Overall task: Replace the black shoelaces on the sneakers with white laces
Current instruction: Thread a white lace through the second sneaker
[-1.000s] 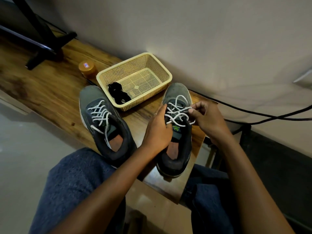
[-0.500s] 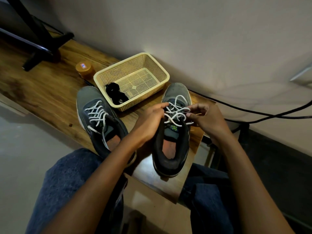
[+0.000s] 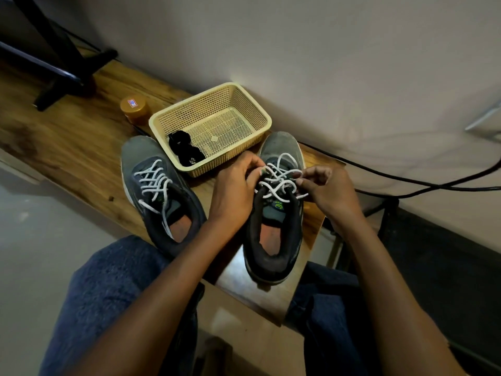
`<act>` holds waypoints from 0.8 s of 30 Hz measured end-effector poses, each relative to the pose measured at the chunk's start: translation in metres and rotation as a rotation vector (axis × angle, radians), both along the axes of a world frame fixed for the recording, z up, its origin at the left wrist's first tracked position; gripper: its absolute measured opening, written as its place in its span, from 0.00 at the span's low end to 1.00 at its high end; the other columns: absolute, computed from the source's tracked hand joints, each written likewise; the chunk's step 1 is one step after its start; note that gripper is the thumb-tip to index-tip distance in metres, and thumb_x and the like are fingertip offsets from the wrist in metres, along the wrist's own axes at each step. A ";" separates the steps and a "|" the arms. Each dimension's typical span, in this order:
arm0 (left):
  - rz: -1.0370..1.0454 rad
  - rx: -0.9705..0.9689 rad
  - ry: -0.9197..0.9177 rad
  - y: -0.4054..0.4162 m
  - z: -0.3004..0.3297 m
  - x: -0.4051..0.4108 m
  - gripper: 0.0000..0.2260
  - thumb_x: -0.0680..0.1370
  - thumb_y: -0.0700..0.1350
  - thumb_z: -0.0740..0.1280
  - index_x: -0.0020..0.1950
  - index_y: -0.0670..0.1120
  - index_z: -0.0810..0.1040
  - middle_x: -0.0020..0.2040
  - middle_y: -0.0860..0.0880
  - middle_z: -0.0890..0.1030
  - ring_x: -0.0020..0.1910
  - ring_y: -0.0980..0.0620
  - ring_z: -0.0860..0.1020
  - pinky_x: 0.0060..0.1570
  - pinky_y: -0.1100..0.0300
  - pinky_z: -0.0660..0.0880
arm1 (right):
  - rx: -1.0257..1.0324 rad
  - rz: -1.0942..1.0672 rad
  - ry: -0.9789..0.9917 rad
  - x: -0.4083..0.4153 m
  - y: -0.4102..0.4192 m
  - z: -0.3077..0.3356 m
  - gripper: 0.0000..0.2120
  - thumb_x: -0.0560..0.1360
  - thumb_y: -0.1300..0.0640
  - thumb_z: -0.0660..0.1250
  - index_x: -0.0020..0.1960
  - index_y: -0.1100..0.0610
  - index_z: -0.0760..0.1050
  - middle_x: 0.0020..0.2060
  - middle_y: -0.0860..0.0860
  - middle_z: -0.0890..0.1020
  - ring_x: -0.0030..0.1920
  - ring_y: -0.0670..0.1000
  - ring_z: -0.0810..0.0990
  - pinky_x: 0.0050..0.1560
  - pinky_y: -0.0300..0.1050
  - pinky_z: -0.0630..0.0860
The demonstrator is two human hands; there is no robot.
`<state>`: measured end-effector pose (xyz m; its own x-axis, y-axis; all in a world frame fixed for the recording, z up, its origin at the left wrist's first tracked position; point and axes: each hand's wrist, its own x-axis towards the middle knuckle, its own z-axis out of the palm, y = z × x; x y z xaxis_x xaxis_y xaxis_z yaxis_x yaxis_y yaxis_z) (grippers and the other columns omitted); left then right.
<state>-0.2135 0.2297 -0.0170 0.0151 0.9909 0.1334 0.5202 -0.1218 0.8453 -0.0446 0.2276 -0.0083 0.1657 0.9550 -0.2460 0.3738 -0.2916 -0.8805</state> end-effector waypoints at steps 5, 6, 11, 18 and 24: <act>-0.039 -0.001 0.024 -0.005 0.003 0.004 0.04 0.82 0.42 0.58 0.55 0.43 0.69 0.42 0.48 0.78 0.40 0.50 0.76 0.40 0.56 0.69 | -0.024 -0.061 0.047 -0.002 0.000 0.003 0.08 0.78 0.66 0.64 0.43 0.57 0.77 0.34 0.52 0.81 0.27 0.40 0.79 0.32 0.33 0.78; -0.037 0.009 0.003 -0.006 0.003 0.005 0.03 0.82 0.43 0.59 0.54 0.44 0.69 0.43 0.49 0.78 0.41 0.51 0.77 0.40 0.58 0.70 | -0.026 -0.060 0.053 -0.002 -0.001 0.004 0.09 0.78 0.66 0.63 0.42 0.57 0.76 0.34 0.52 0.80 0.27 0.39 0.79 0.31 0.32 0.77; -0.003 -0.007 -0.106 -0.002 0.001 0.005 0.04 0.79 0.41 0.65 0.52 0.48 0.73 0.48 0.52 0.81 0.47 0.59 0.79 0.45 0.67 0.74 | -0.047 -0.049 0.062 -0.001 -0.001 0.005 0.07 0.78 0.66 0.64 0.43 0.58 0.77 0.33 0.51 0.81 0.29 0.41 0.80 0.34 0.35 0.79; 0.058 -0.179 -0.093 0.005 -0.006 -0.001 0.09 0.75 0.37 0.71 0.54 0.45 0.84 0.49 0.51 0.85 0.46 0.60 0.81 0.52 0.66 0.77 | -0.051 -0.027 0.025 -0.003 -0.002 0.006 0.08 0.77 0.65 0.65 0.42 0.56 0.77 0.37 0.54 0.82 0.37 0.49 0.82 0.43 0.45 0.81; 0.047 -0.254 -0.017 0.005 0.002 -0.003 0.14 0.75 0.34 0.64 0.54 0.46 0.84 0.49 0.48 0.85 0.41 0.53 0.82 0.42 0.67 0.77 | -0.056 -0.043 0.021 -0.004 -0.003 0.008 0.10 0.76 0.66 0.66 0.40 0.55 0.77 0.35 0.54 0.82 0.37 0.52 0.82 0.48 0.53 0.81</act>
